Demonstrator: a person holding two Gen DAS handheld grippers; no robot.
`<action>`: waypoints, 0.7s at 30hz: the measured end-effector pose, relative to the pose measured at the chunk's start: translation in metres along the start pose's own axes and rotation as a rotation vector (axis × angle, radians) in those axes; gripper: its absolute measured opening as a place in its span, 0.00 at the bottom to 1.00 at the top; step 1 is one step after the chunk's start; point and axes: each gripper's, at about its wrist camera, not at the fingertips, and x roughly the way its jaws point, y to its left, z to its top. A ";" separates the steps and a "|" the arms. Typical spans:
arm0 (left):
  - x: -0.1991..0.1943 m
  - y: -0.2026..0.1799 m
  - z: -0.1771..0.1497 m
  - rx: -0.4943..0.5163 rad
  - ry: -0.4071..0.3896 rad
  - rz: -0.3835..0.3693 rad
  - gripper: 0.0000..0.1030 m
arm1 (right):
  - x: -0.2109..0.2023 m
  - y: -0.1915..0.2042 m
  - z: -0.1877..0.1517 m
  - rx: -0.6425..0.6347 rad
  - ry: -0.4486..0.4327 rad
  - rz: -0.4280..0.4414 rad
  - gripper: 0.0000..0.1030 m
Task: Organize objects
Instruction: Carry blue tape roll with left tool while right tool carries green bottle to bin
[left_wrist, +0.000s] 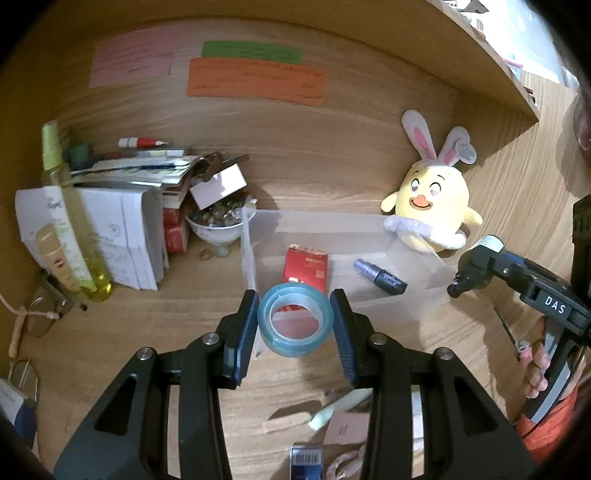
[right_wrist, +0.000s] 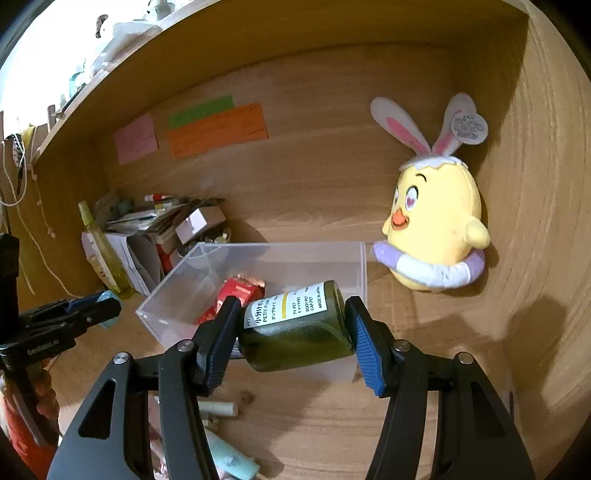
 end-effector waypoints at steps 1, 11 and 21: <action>0.002 -0.001 0.002 0.001 0.001 -0.002 0.38 | 0.001 0.000 0.002 0.000 -0.001 0.003 0.53; 0.025 -0.010 0.022 0.026 0.024 -0.026 0.38 | 0.028 0.004 0.014 -0.023 0.015 -0.004 0.53; 0.061 -0.015 0.030 0.049 0.089 -0.037 0.38 | 0.063 0.003 0.014 -0.029 0.075 -0.010 0.53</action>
